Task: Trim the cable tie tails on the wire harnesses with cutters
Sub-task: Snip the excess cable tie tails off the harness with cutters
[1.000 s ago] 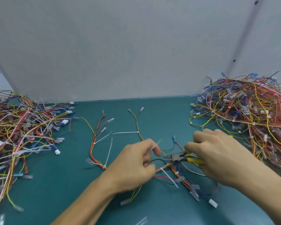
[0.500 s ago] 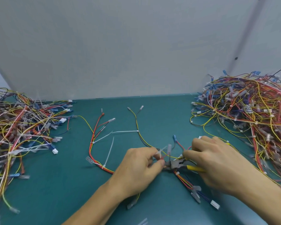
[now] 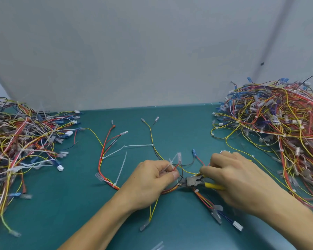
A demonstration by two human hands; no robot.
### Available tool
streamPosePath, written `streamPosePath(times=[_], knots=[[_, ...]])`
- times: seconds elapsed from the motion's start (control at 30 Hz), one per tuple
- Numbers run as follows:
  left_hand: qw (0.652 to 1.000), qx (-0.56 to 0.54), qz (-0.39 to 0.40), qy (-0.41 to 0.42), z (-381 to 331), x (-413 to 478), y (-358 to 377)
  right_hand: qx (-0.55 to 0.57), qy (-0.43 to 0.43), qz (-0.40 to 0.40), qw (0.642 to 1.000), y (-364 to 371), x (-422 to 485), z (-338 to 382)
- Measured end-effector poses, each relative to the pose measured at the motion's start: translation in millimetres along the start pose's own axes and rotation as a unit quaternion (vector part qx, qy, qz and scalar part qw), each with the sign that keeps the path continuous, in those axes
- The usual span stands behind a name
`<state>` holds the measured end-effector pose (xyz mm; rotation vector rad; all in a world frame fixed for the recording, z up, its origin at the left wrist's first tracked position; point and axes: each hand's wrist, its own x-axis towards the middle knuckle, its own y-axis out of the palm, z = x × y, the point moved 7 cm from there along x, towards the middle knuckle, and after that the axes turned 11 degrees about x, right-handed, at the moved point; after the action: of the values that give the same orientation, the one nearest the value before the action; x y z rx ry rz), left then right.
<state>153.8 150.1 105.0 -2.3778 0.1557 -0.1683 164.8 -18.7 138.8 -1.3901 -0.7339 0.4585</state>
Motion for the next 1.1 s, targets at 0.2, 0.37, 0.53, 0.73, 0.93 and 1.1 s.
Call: streamPosePath(times=[0.2, 0.37, 0.53, 0.73, 0.93, 1.1], knots=[[1.0, -0.005, 0.004, -0.004, 0.2, 0.7, 1.5, 0.021, 0.023, 0.052, 0.998, 11.4, 0.6, -6.4], [1.0, -0.004, 0.004, -0.007, 0.2, 0.2, 1.5, 0.018, 0.02, 0.058, 0.998, 13.0, 0.6, -5.0], [1.0, 0.008, 0.001, -0.007, -0.9, 0.1, 0.9, 0.002, 0.032, 0.089, 0.995, 18.3, 0.3, -6.2], [1.0, -0.022, 0.002, -0.003, 0.4, 0.8, 1.3, -0.004, 0.051, 0.113, 0.992, 19.1, 0.8, -3.6], [0.986, -0.166, 0.007, -0.011, 5.6, -0.1, -0.9, 0.049, 0.09, 0.08, 0.992, 13.6, -1.9, -9.3], [0.94, -0.331, -0.064, -0.062, 9.4, 1.4, -10.1, 0.133, 0.128, 0.075, 0.98, 1.8, -5.3, -11.4]])
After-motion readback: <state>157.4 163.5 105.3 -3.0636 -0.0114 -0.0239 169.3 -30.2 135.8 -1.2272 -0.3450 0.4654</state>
